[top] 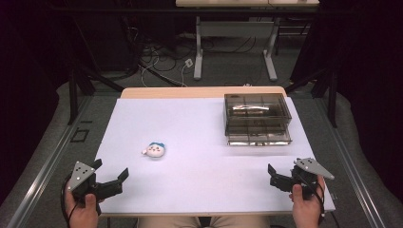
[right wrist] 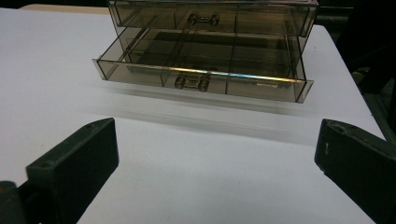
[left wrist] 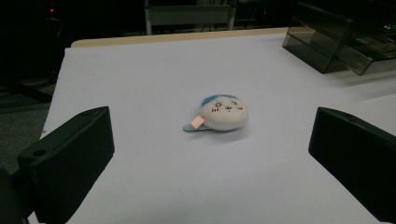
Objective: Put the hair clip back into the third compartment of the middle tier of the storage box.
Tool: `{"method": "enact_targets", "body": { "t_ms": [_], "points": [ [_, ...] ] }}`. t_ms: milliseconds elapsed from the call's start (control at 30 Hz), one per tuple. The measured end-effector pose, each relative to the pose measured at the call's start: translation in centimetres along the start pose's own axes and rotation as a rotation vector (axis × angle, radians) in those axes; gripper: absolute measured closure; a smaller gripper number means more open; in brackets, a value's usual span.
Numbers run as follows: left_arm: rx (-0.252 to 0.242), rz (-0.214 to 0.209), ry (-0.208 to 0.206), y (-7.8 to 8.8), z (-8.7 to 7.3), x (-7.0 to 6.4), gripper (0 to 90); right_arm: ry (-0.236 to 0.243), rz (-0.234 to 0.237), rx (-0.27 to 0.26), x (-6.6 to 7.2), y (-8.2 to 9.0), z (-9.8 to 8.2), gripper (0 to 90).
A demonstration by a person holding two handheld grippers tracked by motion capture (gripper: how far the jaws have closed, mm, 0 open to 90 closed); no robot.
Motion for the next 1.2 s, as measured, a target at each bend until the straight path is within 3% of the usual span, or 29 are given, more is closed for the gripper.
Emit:
{"method": "enact_targets", "body": {
  "t_ms": [200, 367, 500, 700, 1200],
  "points": [
    [0.001, -0.013, 0.013, -0.2, -0.1, 0.0, 0.1, 0.012, -0.033, -0.020, 0.3, -0.2, 0.1, 0.0],
    [-0.011, -0.015, 0.011, -0.2, -0.2, -0.1, 0.1, 0.010, -0.029, -0.023, 0.8, -0.4, 0.2, 0.0],
    [-0.023, 0.004, 0.005, -0.3, -0.1, -0.1, 0.1, 0.014, -0.030, -0.025, 1.0, -0.4, 0.3, 0.0],
    [-0.013, 0.029, 0.033, -0.7, -0.2, 0.1, 0.1, 0.016, -0.026, -0.032, 1.4, -0.5, 0.5, 0.0],
    [-0.030, 0.052, 0.041, -0.9, 0.0, 0.1, 0.1, 0.055, 0.060, -0.030, 3.9, -1.3, 1.4, 0.0]
  ]
}}
Point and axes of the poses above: each handheld gripper's, and its own axes: y roughly backward along the jaws, z roughly out of its top, x roughly to its left, the point moved 5 cm from there along -y, roughly forward along the jaws, and after that the axes turned 12 degrees about y, right-handed, at the moved point
